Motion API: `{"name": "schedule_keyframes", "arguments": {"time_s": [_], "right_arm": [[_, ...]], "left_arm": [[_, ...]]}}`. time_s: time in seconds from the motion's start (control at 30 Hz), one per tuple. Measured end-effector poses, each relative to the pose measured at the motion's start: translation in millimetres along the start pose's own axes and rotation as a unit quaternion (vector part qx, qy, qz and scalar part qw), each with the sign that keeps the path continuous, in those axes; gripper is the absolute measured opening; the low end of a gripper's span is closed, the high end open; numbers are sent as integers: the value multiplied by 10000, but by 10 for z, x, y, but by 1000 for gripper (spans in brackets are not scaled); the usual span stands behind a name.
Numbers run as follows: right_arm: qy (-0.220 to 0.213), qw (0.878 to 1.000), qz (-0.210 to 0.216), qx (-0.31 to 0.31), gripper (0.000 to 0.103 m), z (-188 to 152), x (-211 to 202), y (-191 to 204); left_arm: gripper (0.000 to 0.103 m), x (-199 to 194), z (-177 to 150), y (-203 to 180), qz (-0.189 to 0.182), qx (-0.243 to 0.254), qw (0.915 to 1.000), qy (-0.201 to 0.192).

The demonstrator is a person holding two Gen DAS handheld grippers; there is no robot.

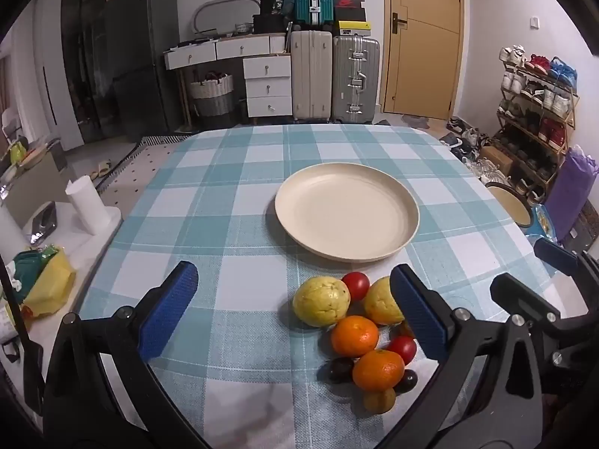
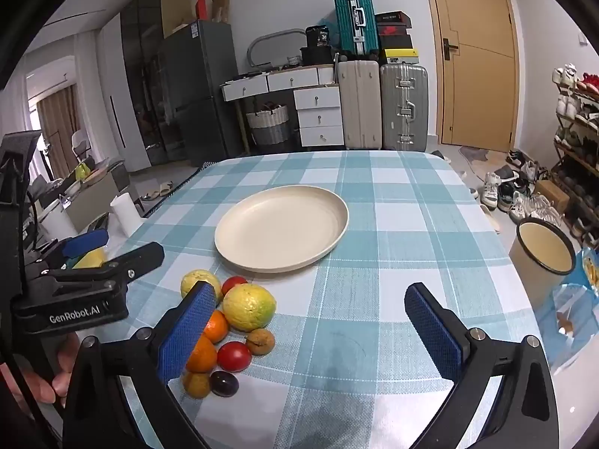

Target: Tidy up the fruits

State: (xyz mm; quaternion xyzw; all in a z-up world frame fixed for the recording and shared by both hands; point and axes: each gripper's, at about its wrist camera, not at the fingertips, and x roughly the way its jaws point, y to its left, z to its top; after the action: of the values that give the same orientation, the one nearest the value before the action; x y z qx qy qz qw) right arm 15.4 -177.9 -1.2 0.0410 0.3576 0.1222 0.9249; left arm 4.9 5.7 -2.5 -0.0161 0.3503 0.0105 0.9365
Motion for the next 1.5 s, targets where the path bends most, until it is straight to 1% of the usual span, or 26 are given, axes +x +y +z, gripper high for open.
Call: {"name": "schedule_keyframes", "arguments": {"time_s": [0.03,0.07,0.1,0.13,0.17,0.23,0.37,0.63,1.5], "right_arm": [[18,10000,23,38,103,-3,4,-10],[31,10000,38,74,103,-7,7,-23],[43,9999,43,102,103,-12,10,-38],[134,9999,10,40,103,27,63,-25],[24,10000,10,-14,103,-3,28,-23],[7,10000,36,-14,103,19,9,-11],[17,10000,9,-9,103,9,-12,4],[-60,10000,48,-50,103,-13,5,4],[-35,9999,96,-75,103,-42,1,38]], "left_arm": [[102,42,43,-48,59,98,9999,69],[102,9,24,-49,18,110,9999,-63],[102,31,41,-62,18,138,9999,-36],[102,29,7,-54,9,138,9998,-119],[102,35,-5,-37,-32,122,9998,-130],[102,59,-24,-7,-75,114,9998,-136],[102,28,-75,-24,-138,110,9998,-128],[102,33,-87,-17,-88,177,9998,-80],[102,51,-126,-34,-80,198,9998,-37]]}}
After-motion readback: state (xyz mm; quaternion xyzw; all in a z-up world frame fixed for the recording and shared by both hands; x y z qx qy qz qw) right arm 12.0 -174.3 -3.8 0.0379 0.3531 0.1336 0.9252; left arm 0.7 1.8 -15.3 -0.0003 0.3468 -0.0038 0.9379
